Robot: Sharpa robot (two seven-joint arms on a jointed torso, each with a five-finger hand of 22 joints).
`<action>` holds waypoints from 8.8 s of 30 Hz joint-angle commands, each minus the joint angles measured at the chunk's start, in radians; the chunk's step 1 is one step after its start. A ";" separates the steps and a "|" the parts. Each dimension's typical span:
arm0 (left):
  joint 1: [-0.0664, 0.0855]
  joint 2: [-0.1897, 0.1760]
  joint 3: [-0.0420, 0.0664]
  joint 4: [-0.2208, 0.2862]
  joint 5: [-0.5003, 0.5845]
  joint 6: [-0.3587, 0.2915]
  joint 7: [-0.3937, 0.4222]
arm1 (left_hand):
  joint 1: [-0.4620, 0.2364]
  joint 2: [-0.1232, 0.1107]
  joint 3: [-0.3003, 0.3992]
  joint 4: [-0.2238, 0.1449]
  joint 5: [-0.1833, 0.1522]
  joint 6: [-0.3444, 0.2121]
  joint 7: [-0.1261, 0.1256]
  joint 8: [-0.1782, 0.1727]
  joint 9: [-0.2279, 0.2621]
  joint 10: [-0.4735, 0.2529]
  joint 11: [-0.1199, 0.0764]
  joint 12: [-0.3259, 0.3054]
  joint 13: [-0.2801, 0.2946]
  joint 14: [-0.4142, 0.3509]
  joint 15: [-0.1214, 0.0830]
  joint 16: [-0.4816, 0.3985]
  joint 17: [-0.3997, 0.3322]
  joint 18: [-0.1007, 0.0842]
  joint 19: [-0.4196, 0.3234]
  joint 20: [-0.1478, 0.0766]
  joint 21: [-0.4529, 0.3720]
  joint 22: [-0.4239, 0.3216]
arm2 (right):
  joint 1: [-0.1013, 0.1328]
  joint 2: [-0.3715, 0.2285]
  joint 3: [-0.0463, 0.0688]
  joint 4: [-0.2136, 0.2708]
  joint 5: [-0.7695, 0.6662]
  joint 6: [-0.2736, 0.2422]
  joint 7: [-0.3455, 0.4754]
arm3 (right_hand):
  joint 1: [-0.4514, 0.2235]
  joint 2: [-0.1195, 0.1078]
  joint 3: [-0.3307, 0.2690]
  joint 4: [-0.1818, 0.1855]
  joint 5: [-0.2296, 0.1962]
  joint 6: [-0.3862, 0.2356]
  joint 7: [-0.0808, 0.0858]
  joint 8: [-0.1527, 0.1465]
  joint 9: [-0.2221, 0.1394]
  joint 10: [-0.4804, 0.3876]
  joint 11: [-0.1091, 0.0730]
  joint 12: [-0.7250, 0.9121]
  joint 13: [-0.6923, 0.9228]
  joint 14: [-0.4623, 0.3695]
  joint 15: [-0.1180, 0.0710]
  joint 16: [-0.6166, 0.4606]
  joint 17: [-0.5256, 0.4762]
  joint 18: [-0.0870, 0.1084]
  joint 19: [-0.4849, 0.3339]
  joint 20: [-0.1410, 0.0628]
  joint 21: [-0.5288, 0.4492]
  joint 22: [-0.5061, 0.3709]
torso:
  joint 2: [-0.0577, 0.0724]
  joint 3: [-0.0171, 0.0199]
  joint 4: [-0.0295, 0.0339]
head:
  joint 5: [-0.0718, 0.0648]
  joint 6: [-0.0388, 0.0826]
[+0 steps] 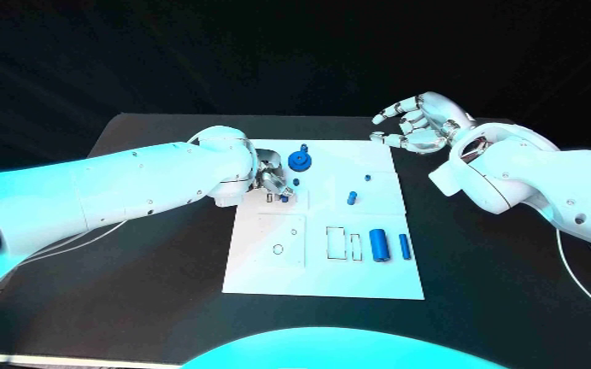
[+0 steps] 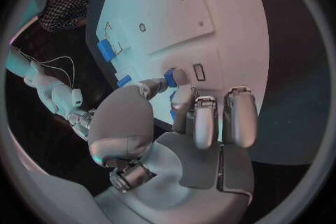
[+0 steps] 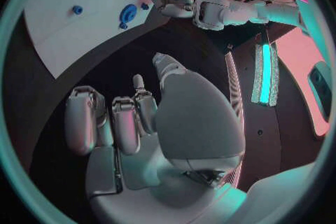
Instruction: Assemble the parts on the task board
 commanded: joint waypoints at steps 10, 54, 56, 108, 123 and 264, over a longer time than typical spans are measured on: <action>-0.006 -0.013 0.000 0.016 0.005 0.014 0.003 | -0.047 -0.011 -0.137 0.030 -0.148 0.001 0.007 -0.015 -0.002 0.005 0.000 0.001 -0.003 0.104 -0.007 0.004 0.263 -0.013 0.006 0.001 -0.003 0.001 | -0.003 0.000 0.000 -0.003 -0.002 0.002 0.009 | -0.016 0.002 -0.007 0.001 -0.005 -0.003 -0.003 0.006 -0.001 -0.008 0.001 -0.004 0.084 0.080 0.002 -0.004 0.172 0.013 -0.008 -0.002 -0.008 0.096 | -0.001 -0.0007 -0.0005 | -0.001 0.003; 0.101 0.069 0.086 -0.242 0.041 0.023 0.035 | 0.108 0.017 -0.198 0.031 -0.203 -0.188 0.118 -0.267 -0.163 -0.262 0.098 -0.265 -0.323 0.062 0.074 -0.071 0.176 0.028 -0.111 0.071 -0.130 -0.202 | -0.008 0.009 0.000 -0.023 0.006 0.000 0.014 | -0.021 0.004 -0.009 0.001 -0.006 -0.004 -0.003 0.007 -0.002 -0.013 0.001 -0.009 0.079 0.078 0.001 -0.008 0.165 0.014 -0.011 -0.002 -0.016 0.091 | 0.006 -0.0009 -0.0047 | 0.005 0.047; 0.101 0.081 0.081 -0.262 0.041 0.044 0.034 | 0.106 0.016 -0.199 0.031 -0.204 -0.186 0.117 -0.266 -0.164 -0.263 0.098 -0.266 -0.325 0.063 0.073 -0.070 0.177 0.028 -0.110 0.071 -0.130 -0.202 | -0.008 0.009 0.000 -0.023 0.006 0.000 0.014 | -0.021 0.004 -0.009 0.001 -0.006 -0.004 -0.003 0.007 -0.002 -0.013 0.001 -0.009 0.079 0.078 0.001 -0.008 0.165 0.014 -0.011 -0.002 -0.016 0.091 | 0.006 -0.0009 -0.0047 | 0.005 0.046; 0.070 0.143 0.047 -0.379 0.104 0.156 0.039 | 0.132 0.040 -0.203 0.028 -0.205 -0.104 0.094 -0.232 -0.172 -0.205 0.077 -0.214 -0.281 0.085 0.058 -0.030 0.221 0.018 -0.077 0.064 -0.098 -0.144 | -0.008 0.014 0.000 -0.024 0.005 0.001 0.014 | -0.021 0.006 -0.008 -0.001 -0.003 -0.005 -0.004 0.008 -0.002 -0.012 0.000 -0.009 0.079 0.078 0.001 -0.009 0.164 0.015 -0.012 -0.002 -0.018 0.091 | 0.005 -0.0011 -0.0034 | 0.002 0.033; 0.062 0.151 0.045 -0.393 0.120 0.160 0.041 | 0.178 0.056 -0.178 0.024 -0.206 -0.095 0.088 -0.230 -0.173 -0.192 0.071 -0.209 -0.277 0.088 0.052 -0.024 0.228 0.015 -0.069 0.059 -0.090 -0.128 | -0.008 0.014 0.000 -0.023 0.005 0.002 0.014 | -0.020 0.007 -0.007 -0.001 -0.001 -0.005 -0.004 0.008 -0.002 -0.012 0.000 -0.008 0.079 0.078 0.001 -0.009 0.164 0.015 -0.011 -0.002 -0.018 0.091 | 0.004 -0.0008 -0.0024 | 0.001 0.023; -0.055 -0.163 0.035 0.133 -0.026 -0.091 0.037 | 0.198 -0.044 0.363 -0.189 -0.114 -0.063 0.034 -0.035 0.067 -0.068 0.019 -0.149 -0.211 0.104 0.007 0.004 0.263 -0.010 0.001 0.016 -0.018 0.005 | -0.022 0.004 0.000 -0.033 0.005 0.025 0.008 | -0.023 0.009 -0.006 -0.001 0.009 -0.005 -0.004 0.011 -0.003 -0.011 0.000 -0.008 0.079 0.077 0.000 -0.011 0.162 0.015 -0.012 -0.003 -0.020 0.090 | 0.002 -0.0008 -0.0018 | 0.015 0.007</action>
